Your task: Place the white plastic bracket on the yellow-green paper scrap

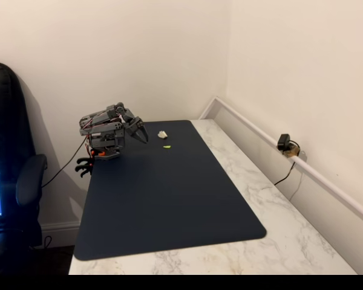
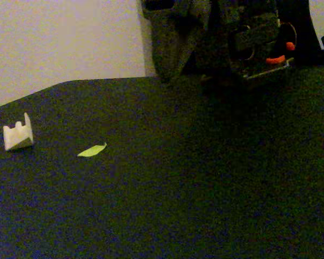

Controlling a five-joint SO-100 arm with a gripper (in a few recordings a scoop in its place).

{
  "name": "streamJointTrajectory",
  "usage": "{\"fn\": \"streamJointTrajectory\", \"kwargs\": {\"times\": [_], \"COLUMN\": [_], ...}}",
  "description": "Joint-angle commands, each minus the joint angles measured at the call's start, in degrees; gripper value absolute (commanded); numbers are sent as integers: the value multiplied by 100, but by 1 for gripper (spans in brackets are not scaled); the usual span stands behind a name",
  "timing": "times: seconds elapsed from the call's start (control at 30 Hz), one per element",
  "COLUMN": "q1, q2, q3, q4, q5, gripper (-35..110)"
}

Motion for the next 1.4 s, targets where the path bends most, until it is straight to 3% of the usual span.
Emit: {"fn": "streamJointTrajectory", "kwargs": {"times": [0.0,0.83,0.93,0.97,1.17,1.37], "q1": [-35,44,571,668,1011,1099], "q2": [185,185,185,185,-185,-3401], "q3": [0,0,-18,-167,-1345,-4148], "q4": [141,141,-220,-193,44,413], "q5": [-26,53,624,1072,888,1081], "gripper": [0,2,1,1,0,0]}}
